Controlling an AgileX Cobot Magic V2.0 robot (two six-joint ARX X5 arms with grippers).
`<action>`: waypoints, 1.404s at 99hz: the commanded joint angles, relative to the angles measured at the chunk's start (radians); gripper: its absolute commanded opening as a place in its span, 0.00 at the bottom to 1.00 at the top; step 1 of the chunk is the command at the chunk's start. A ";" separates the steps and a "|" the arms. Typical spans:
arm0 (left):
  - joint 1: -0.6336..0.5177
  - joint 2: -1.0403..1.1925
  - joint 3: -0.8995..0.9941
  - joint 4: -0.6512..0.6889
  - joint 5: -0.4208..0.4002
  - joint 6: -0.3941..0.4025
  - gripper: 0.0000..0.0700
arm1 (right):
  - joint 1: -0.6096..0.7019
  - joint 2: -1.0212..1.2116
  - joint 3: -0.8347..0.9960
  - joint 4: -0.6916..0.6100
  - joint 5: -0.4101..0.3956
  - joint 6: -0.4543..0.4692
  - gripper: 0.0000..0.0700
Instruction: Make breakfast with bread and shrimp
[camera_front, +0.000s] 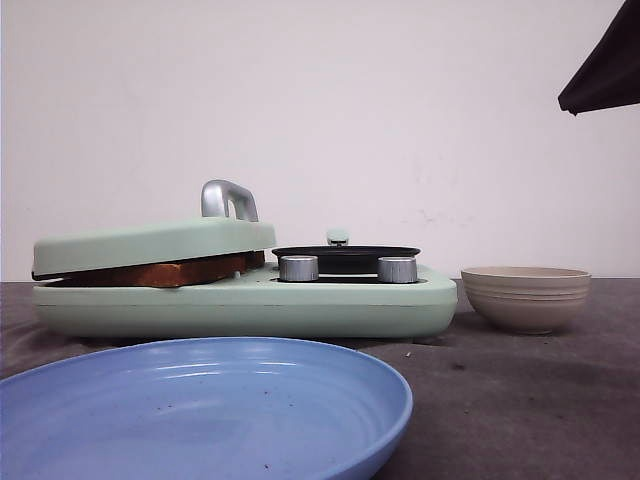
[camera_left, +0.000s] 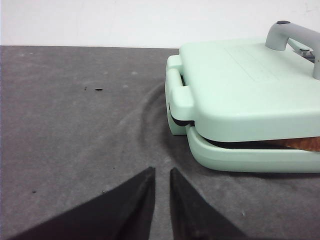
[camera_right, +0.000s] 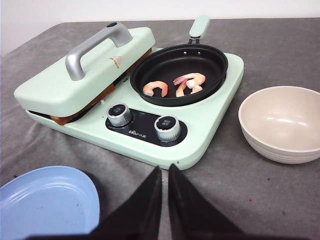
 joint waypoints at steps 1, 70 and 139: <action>0.002 -0.001 -0.018 -0.004 -0.002 0.005 0.00 | 0.009 0.003 0.000 0.010 0.003 0.007 0.01; 0.002 -0.001 -0.018 -0.003 -0.002 0.005 0.00 | -0.326 -0.344 -0.335 0.241 0.072 -0.364 0.01; 0.002 -0.001 -0.018 -0.004 -0.002 0.006 0.00 | -0.585 -0.507 -0.404 0.035 -0.134 -0.352 0.01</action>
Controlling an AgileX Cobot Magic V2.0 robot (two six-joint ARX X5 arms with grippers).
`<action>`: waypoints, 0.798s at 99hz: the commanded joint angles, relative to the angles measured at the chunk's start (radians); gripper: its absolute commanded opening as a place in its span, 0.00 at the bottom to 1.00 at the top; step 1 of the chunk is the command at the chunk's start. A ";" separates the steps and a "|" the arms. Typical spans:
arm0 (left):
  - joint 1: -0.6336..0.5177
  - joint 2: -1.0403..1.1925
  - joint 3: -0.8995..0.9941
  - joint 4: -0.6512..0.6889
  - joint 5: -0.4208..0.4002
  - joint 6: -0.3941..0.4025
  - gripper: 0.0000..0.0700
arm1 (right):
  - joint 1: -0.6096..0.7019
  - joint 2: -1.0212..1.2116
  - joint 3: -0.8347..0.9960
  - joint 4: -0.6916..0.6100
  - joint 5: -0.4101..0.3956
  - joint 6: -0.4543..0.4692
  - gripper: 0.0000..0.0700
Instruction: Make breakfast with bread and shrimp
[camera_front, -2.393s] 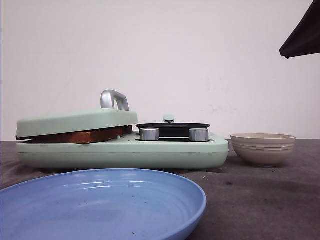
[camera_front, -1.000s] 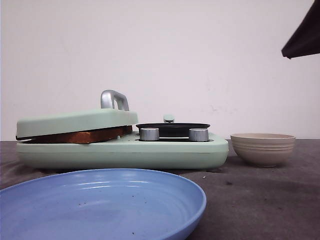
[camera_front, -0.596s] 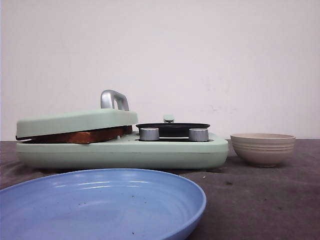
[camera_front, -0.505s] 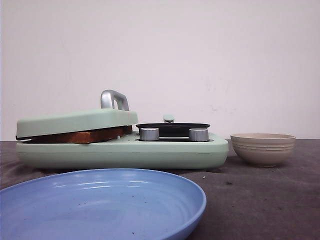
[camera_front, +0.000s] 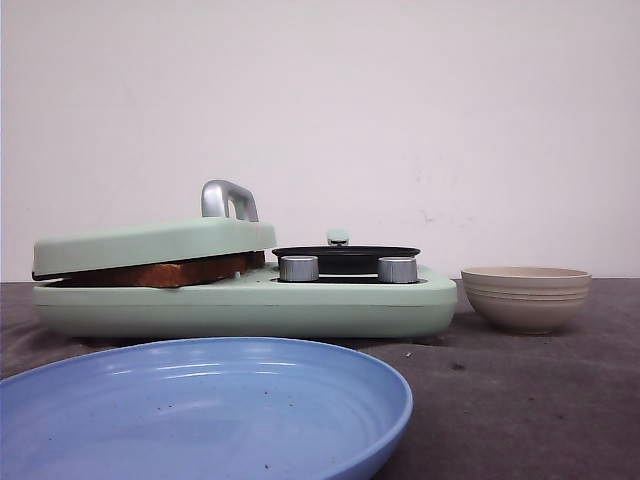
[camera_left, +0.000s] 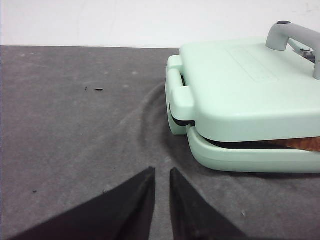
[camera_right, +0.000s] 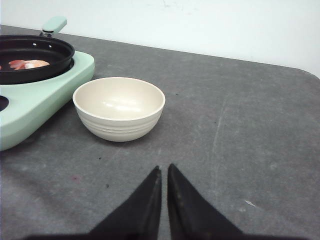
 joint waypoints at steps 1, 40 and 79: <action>0.002 0.000 -0.018 -0.004 -0.001 0.005 0.00 | 0.005 -0.001 -0.003 -0.003 -0.009 0.010 0.01; 0.002 -0.001 -0.018 -0.004 -0.002 0.005 0.00 | 0.005 -0.001 -0.003 0.021 -0.027 0.010 0.01; 0.002 0.000 -0.018 -0.004 -0.002 0.005 0.00 | 0.005 -0.001 -0.003 0.021 -0.027 0.010 0.01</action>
